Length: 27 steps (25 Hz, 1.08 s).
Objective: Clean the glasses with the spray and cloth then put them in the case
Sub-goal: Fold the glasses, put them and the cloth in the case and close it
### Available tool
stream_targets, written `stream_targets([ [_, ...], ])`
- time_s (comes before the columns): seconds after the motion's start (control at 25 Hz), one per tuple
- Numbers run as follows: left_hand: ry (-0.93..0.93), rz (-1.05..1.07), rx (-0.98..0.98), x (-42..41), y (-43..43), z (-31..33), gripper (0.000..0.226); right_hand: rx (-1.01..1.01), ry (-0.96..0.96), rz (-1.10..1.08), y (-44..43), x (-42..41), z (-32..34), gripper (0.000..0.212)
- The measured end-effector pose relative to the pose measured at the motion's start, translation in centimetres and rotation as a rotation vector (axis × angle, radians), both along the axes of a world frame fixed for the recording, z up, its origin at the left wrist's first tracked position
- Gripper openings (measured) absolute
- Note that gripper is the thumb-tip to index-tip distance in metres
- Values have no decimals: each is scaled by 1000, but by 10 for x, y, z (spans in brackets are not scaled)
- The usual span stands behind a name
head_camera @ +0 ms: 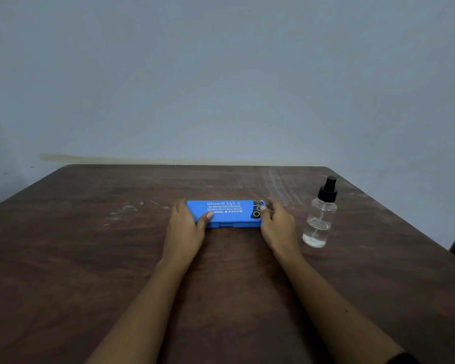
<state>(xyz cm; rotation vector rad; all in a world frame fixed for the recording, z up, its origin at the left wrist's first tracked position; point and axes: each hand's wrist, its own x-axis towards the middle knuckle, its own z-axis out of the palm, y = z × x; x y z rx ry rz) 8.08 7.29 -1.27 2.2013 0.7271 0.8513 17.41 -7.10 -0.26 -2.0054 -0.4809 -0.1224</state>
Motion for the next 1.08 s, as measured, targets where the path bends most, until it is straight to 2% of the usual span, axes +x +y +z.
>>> stream_targets([
  [0.16, 9, 16, -10, -2, -3, 0, 51, 41, 41, 37, -7, -8, 2, 34],
  [0.68, 32, -47, 70, -37, -31, 4, 54, 253, 173, 27, -39, -35, -5, 36],
  [1.08, 67, -77, 113, -47, -38, 4, 49, 255, 191, 8, -47, -40, -3, 37],
])
